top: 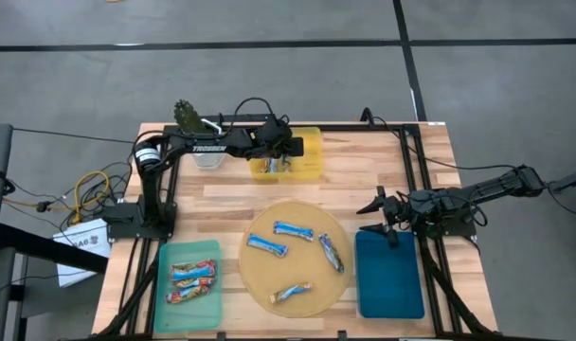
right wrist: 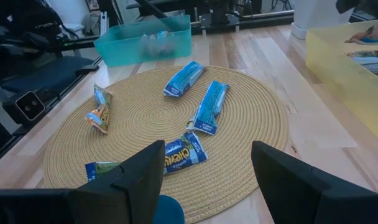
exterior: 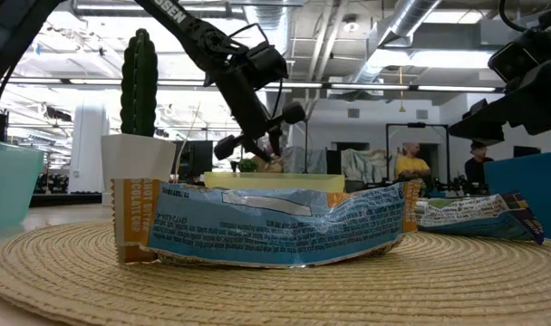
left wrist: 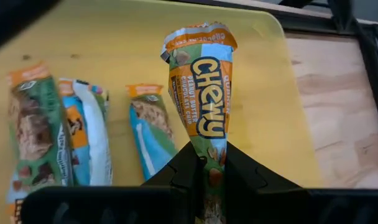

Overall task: Pick and place Granola Bars by type
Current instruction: Put the yellow granola bar into the yellow bin

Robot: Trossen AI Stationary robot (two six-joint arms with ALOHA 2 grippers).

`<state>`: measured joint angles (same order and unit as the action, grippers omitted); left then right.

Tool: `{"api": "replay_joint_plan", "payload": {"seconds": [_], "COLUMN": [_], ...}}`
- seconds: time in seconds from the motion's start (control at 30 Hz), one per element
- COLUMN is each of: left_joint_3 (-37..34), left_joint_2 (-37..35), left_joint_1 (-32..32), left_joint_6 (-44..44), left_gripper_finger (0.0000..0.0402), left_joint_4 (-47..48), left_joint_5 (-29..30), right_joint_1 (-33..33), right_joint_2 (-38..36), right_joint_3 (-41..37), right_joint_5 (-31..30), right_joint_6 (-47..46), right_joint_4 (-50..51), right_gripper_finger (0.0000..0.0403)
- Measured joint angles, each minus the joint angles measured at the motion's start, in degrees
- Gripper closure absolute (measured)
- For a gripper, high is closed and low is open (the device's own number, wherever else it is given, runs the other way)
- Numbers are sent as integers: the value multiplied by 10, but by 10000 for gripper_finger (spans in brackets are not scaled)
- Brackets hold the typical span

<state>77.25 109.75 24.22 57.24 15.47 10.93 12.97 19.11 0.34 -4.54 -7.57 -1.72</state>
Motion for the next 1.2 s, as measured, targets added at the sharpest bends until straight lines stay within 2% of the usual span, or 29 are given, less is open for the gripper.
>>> {"api": "replay_joint_plan", "payload": {"seconds": [0.27,0.73,1.0,1.2], "left_joint_3": [-9,-9,-9,-9], "left_joint_2": [1,1,1,1], "left_joint_1": [19,29,29,24], "left_joint_6": [18,5,5,-31], "left_gripper_finger": [356,289,288,288], "left_joint_4": [32,36,35,18], "left_joint_5": [-4,-18,-16,-17], "right_joint_1": [0,0,0,0], "right_joint_2": [0,0,0,0], "right_joint_3": [0,0,0,0], "right_joint_5": [0,0,0,0], "right_joint_6": [0,0,0,0], "right_joint_4": [0,0,0,0], "right_gripper_finger": [168,168,168,168]}}
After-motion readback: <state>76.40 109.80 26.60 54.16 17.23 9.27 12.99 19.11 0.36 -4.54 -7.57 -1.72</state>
